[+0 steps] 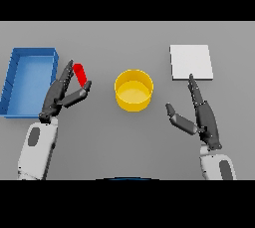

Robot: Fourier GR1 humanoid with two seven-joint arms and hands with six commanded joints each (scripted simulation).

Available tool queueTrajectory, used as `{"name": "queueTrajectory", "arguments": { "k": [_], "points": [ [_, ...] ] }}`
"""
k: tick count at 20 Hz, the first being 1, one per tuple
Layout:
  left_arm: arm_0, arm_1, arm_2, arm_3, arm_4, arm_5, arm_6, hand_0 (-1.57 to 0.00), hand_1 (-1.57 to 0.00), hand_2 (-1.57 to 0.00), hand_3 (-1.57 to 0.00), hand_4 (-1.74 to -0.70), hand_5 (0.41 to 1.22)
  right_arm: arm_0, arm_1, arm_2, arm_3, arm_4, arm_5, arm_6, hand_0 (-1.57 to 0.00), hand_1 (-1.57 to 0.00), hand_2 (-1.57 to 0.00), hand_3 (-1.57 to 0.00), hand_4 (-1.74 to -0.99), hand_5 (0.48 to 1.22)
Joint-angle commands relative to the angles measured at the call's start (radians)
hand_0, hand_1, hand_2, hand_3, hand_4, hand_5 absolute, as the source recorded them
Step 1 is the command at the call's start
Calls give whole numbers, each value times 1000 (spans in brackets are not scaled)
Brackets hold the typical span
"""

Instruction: Pick up the red beaker and tilt it to pour out 1 green nut into yellow bowl. Pick up the yellow bowl and place it on the metallic measuring scale.

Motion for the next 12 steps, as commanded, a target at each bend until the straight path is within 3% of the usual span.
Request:
{"name": "queueTrajectory", "arguments": {
  "k": [1, 12],
  "points": [
    [-21, 4, 7, 30, -1, -2, -20, 1, 1, 1, 1, -1189, 641, -3, -1, 1, 2, 6, -4, 5, 1, 1, 1, 1, -1222, 626],
    [-214, -10, 45, 294, -53, 63, -77, 1, 1, 1, 1, -1215, 678, 13, -3, -8, -19, -5, -5, 4, 1, 1, 1, 1, -1241, 641]
  ]
}}
